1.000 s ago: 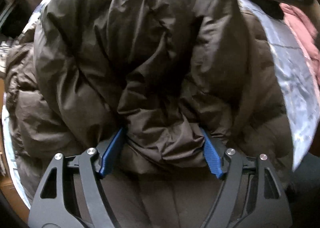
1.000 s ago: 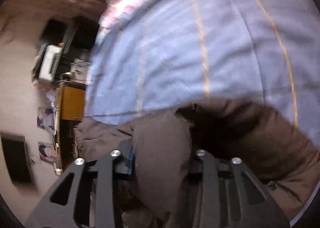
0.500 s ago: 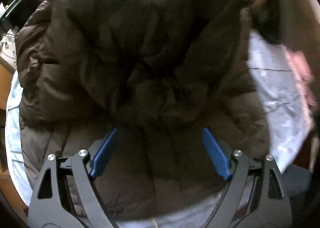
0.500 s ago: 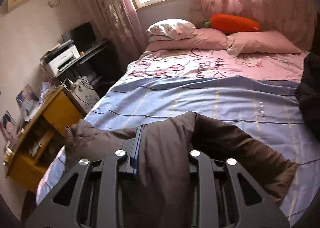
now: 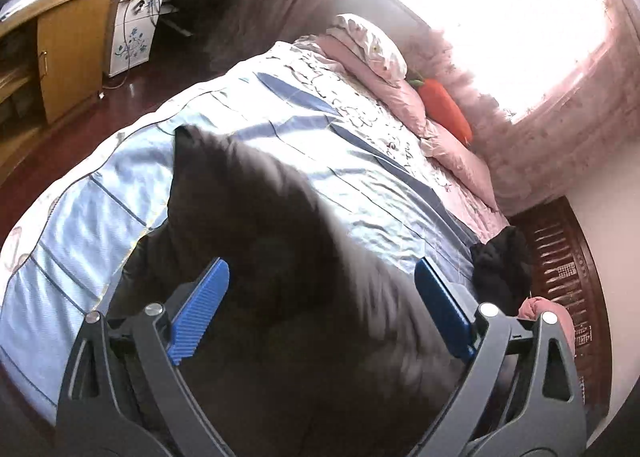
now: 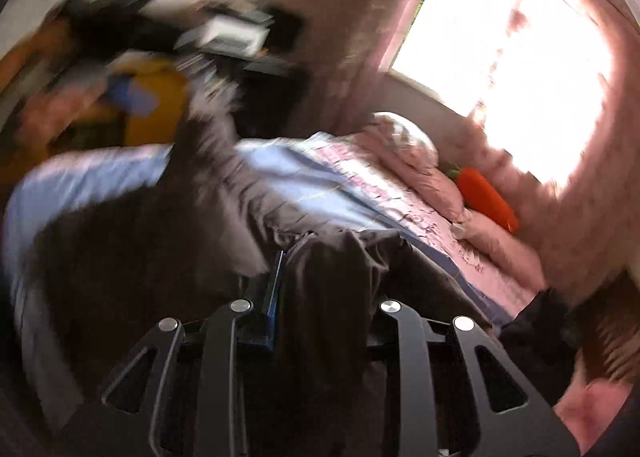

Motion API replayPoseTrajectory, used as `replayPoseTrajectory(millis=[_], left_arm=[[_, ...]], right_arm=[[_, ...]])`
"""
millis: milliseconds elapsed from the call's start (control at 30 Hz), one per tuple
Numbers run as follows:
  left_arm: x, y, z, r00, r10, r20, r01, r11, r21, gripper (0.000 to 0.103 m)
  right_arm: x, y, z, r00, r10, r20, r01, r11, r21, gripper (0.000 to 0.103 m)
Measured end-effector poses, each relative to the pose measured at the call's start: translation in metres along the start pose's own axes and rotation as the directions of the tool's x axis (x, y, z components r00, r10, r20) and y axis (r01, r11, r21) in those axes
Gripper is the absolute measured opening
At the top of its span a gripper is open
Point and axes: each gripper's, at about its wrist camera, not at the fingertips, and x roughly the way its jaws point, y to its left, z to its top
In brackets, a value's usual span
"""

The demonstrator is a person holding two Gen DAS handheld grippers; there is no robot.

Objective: Fold large clothes

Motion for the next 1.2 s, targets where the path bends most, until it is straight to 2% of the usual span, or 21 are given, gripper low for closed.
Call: replayPoseTrajectory(millis=[100, 233, 267, 333, 367, 400, 433, 500, 600, 633, 700, 767, 800, 833, 867, 900, 967, 1000, 1033, 1133, 1200], left_arm=[[-0.004, -0.003, 0.005, 0.999, 0.016, -0.030, -0.015, 0.999, 0.048, 0.095], [0.011, -0.021, -0.007, 0.983, 0.134, -0.126, -0.107, 0.974, 0.199, 0.097], [0.018, -0.024, -0.015, 0.973, 0.172, -0.154, -0.132, 0.962, 0.237, 0.097], [0.033, -0.030, -0.035, 0.948, 0.233, -0.218, -0.160, 0.937, 0.309, 0.097], [0.044, -0.032, -0.049, 0.929, 0.267, -0.256, -0.170, 0.923, 0.345, 0.097], [0.052, -0.033, -0.061, 0.910, 0.308, -0.277, -0.192, 0.906, 0.377, 0.097], [0.057, -0.034, -0.070, 0.895, 0.349, -0.279, -0.220, 0.888, 0.404, 0.098], [0.060, -0.033, -0.080, 0.882, 0.379, -0.281, -0.241, 0.874, 0.423, 0.099], [0.058, -0.032, -0.090, 0.873, 0.378, -0.308, -0.229, 0.875, 0.426, 0.100], [0.058, -0.032, -0.093, 0.870, 0.385, -0.308, -0.233, 0.872, 0.430, 0.100], [0.058, -0.031, -0.102, 0.860, 0.412, -0.300, -0.251, 0.855, 0.453, 0.101], [0.060, -0.029, -0.111, 0.848, 0.434, -0.303, -0.263, 0.842, 0.470, 0.101], [0.059, -0.029, -0.117, 0.844, 0.440, -0.306, -0.265, 0.839, 0.475, 0.101], [0.057, -0.028, -0.122, 0.841, 0.445, -0.308, -0.267, 0.837, 0.478, 0.101], [0.056, -0.028, -0.128, 0.838, 0.450, -0.308, -0.268, 0.832, 0.485, 0.101], [0.055, -0.027, -0.133, 0.836, 0.455, -0.306, -0.271, 0.828, 0.491, 0.101], [0.053, -0.026, -0.143, 0.833, 0.462, -0.304, -0.274, 0.822, 0.499, 0.101], [0.052, -0.024, -0.148, 0.832, 0.464, -0.305, -0.273, 0.820, 0.503, 0.101], [0.051, -0.023, -0.152, 0.831, 0.465, -0.306, -0.272, 0.818, 0.506, 0.101], [0.046, -0.014, -0.165, 0.830, 0.460, -0.316, -0.265, 0.824, 0.501, 0.101], [0.042, -0.005, -0.173, 0.829, 0.456, -0.325, -0.263, 0.830, 0.492, 0.101]], right_arm=[[-0.022, 0.025, -0.025, 0.996, 0.045, -0.078, -0.051, 0.995, -0.084, 0.028], [-0.037, 0.035, -0.064, 0.974, 0.135, -0.181, -0.139, 0.990, -0.010, 0.030], [-0.038, 0.038, -0.074, 0.971, 0.134, -0.199, -0.136, 0.991, 0.003, 0.036], [-0.034, 0.040, -0.095, 0.961, 0.131, -0.244, -0.120, 0.991, 0.060, 0.062], [-0.030, 0.035, -0.107, 0.953, 0.122, -0.277, -0.091, 0.988, 0.121, 0.087], [-0.027, 0.032, -0.115, 0.946, 0.126, -0.299, -0.076, 0.982, 0.173, 0.099], [-0.025, 0.020, -0.125, 0.931, 0.160, -0.327, -0.075, 0.964, 0.256, 0.099], [-0.024, -0.005, -0.140, 0.901, 0.234, -0.366, -0.073, 0.912, 0.403, 0.099], [-0.029, -0.034, -0.157, 0.876, 0.281, -0.391, -0.005, 0.817, 0.577, 0.097], [-0.032, -0.044, -0.167, 0.866, 0.266, -0.423, 0.059, 0.787, 0.614, 0.096], [-0.044, -0.065, -0.185, 0.853, 0.133, -0.505, 0.252, 0.742, 0.622, 0.094], [-0.053, -0.080, -0.198, 0.807, 0.006, -0.590, 0.431, 0.677, 0.597, 0.091], [-0.060, -0.086, -0.202, 0.806, -0.039, -0.590, 0.478, 0.631, 0.611, 0.088], [-0.070, -0.092, -0.198, 0.861, -0.037, -0.508, 0.432, 0.580, 0.691, 0.088], [-0.074, -0.093, -0.189, 0.907, -0.023, -0.421, 0.357, 0.572, 0.738, 0.088], [-0.081, -0.089, -0.179, 0.935, -0.030, -0.353, 0.302, 0.587, 0.751, 0.088], [-0.087, -0.072, -0.139, 0.964, -0.084, -0.251, 0.237, 0.695, 0.678, 0.088], [-0.079, -0.061, -0.118, 0.974, -0.052, -0.221, 0.182, 0.759, 0.625, 0.088], [-0.067, -0.052, -0.104, 0.978, 0.007, -0.207, 0.120, 0.796, 0.594, 0.088], [-0.031, -0.019, -0.079, 0.962, 0.148, -0.229, -0.017, 0.870, 0.493, 0.078], [-0.002, 0.001, -0.068, 0.938, 0.190, -0.289, -0.054, 0.906, 0.419, 0.057]])
